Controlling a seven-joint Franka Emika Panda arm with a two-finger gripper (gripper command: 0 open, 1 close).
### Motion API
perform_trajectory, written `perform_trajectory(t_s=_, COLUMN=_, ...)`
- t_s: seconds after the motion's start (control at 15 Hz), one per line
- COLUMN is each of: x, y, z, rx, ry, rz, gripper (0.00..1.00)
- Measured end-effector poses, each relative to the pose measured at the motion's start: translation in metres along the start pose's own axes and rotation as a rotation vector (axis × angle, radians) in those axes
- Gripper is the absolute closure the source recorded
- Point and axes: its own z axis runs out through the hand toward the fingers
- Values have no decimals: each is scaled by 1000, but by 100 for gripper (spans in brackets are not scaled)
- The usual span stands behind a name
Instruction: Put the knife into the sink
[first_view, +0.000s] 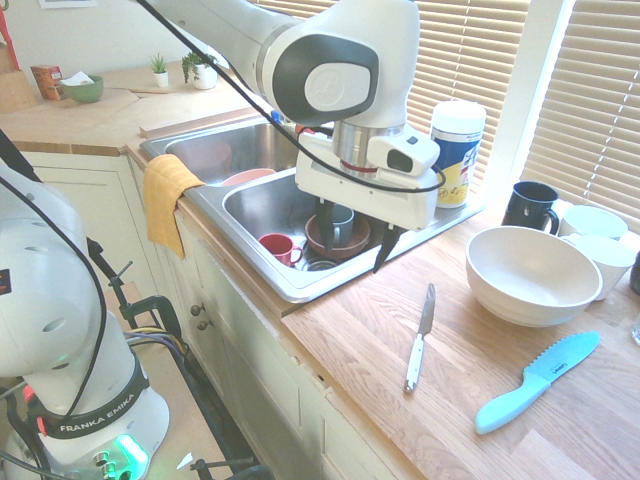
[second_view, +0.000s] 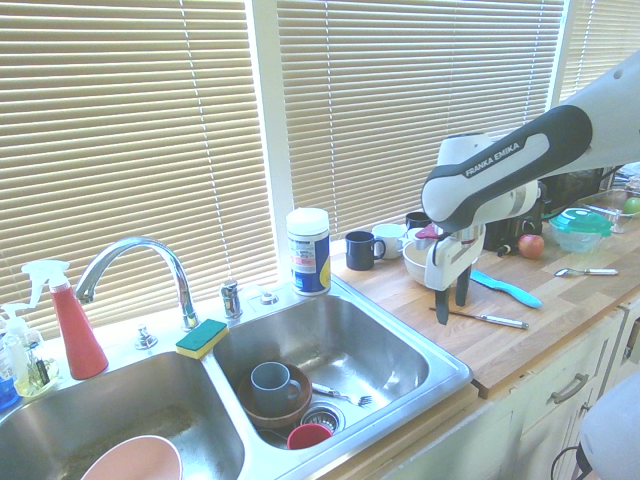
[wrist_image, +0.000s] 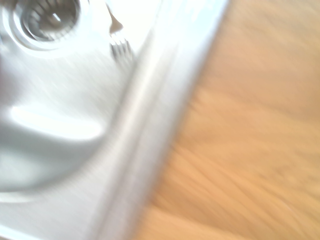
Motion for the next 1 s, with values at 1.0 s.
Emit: perform_trajectory(t_s=1.0, x=41, y=88, z=46, rx=-3, ry=39, rz=11, gripper=0)
